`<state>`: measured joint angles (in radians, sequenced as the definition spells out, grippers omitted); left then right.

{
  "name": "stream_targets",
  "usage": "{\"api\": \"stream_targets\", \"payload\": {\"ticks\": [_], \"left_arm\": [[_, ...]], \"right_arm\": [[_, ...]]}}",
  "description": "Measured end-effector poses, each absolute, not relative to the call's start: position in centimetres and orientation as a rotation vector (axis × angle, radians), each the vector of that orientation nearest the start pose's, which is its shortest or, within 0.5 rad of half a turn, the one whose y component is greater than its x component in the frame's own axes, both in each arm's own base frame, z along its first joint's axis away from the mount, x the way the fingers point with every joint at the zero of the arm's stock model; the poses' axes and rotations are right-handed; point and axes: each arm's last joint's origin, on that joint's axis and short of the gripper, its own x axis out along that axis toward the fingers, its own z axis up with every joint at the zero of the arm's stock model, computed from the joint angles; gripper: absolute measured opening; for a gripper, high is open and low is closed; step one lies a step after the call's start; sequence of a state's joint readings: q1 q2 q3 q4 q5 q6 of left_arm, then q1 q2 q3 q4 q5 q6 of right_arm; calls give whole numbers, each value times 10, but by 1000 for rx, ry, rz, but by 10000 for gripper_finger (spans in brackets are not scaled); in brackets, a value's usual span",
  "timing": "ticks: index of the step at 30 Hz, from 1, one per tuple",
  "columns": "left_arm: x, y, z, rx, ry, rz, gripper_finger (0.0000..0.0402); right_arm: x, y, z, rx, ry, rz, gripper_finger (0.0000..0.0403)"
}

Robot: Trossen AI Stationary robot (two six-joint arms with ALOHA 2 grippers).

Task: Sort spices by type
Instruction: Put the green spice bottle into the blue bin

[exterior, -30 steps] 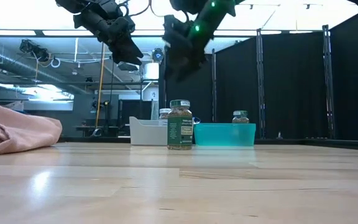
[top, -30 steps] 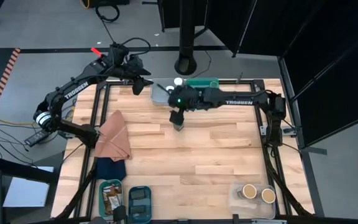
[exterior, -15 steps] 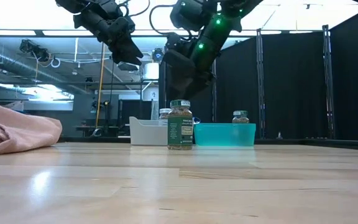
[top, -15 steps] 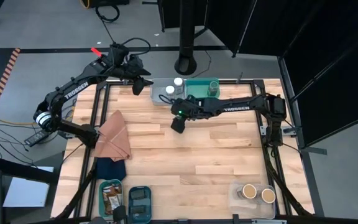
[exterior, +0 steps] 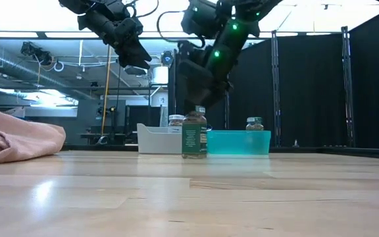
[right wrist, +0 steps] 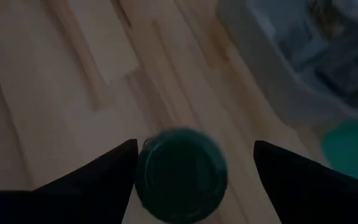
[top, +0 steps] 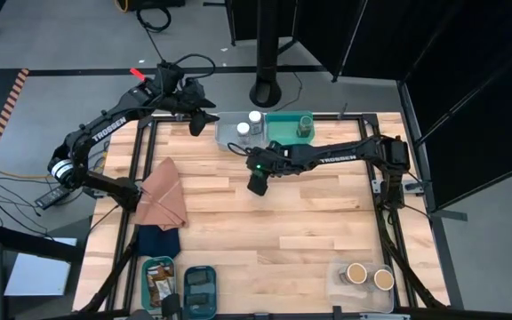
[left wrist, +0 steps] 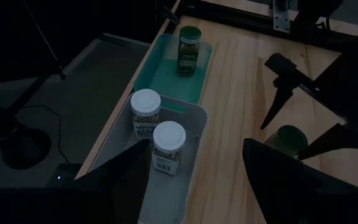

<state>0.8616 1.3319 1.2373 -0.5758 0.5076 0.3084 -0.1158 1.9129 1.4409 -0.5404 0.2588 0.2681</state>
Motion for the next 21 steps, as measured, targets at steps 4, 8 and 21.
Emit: {"api": "stream_targets", "payload": {"ticks": [4,8,21], "left_arm": [[193,203,339,-128,564,255,257],[193,203,339,-127,564,255,257],[193,203,339,-131,563,256,257]], "right_arm": [[395,-52,200,176,1006,-473,312],[392,-51,194,184,1026,-475,290],[395,-51,196,116,994,-447,204]]}}
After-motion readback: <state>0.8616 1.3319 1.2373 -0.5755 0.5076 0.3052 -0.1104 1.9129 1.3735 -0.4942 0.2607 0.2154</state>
